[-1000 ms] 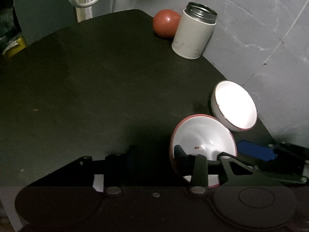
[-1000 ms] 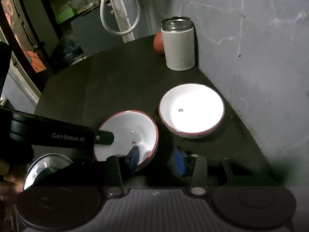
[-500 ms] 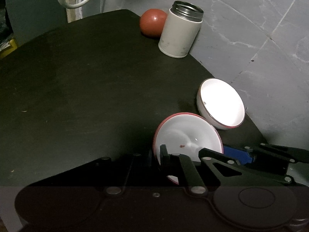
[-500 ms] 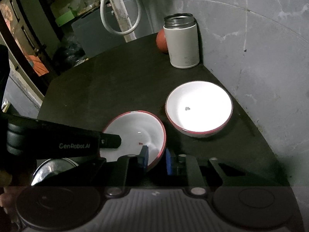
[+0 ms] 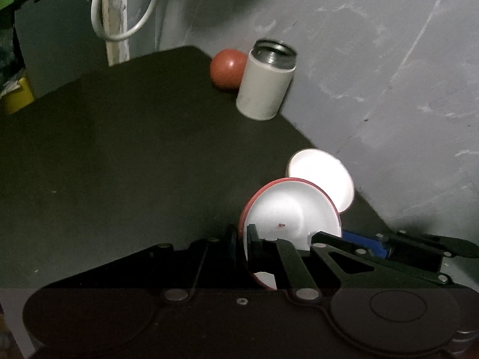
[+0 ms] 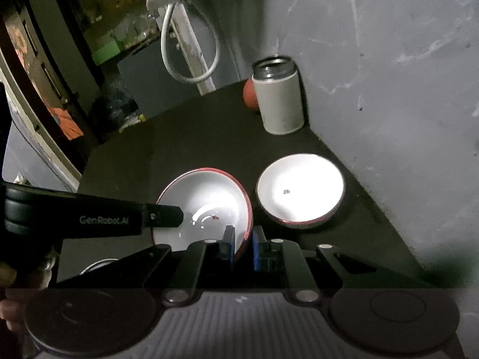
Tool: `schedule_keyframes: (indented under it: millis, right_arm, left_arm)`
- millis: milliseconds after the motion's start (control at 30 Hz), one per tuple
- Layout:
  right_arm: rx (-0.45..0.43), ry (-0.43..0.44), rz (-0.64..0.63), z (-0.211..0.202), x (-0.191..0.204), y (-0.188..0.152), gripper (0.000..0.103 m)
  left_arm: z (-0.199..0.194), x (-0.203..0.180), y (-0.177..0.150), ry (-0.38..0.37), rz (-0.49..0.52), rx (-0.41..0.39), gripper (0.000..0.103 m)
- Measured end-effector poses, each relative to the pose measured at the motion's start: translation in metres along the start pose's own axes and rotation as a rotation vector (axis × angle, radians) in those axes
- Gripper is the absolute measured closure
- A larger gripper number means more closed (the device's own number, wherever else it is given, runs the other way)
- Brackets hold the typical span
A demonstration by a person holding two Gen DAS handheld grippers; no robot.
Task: Organize plates and bowls
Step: 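Lift the white bowl with both tools and carry it over the steel bowl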
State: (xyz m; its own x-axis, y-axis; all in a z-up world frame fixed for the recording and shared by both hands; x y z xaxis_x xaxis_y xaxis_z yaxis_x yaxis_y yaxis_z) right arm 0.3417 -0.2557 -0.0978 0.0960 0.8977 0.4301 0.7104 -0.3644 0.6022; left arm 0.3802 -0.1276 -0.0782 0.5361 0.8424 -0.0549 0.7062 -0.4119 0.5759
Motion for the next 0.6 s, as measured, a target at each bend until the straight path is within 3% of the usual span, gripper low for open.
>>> schedule_keyframes:
  millis: [600]
  right_arm:
    - [-0.072, -0.031, 0.033, -0.070, -0.041, -0.011, 0.090]
  left_arm:
    - [-0.035, -0.073, -0.001, -0.059, 0.088, -0.066, 0.097]
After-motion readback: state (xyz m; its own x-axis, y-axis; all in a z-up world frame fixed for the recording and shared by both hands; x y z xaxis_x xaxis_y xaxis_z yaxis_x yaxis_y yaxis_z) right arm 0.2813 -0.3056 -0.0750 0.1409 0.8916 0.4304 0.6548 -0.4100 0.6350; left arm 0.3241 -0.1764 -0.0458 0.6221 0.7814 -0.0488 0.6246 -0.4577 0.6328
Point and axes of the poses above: each gripper's, at about its wrist camera, not at the fingertips, and z roughly the way its jaws point, x to its left, y to its top, the point moved 7 cm from there along z, roughly the way its jaws point, and after that the axes turned 14 degrees about z, right-handed, at the moved point
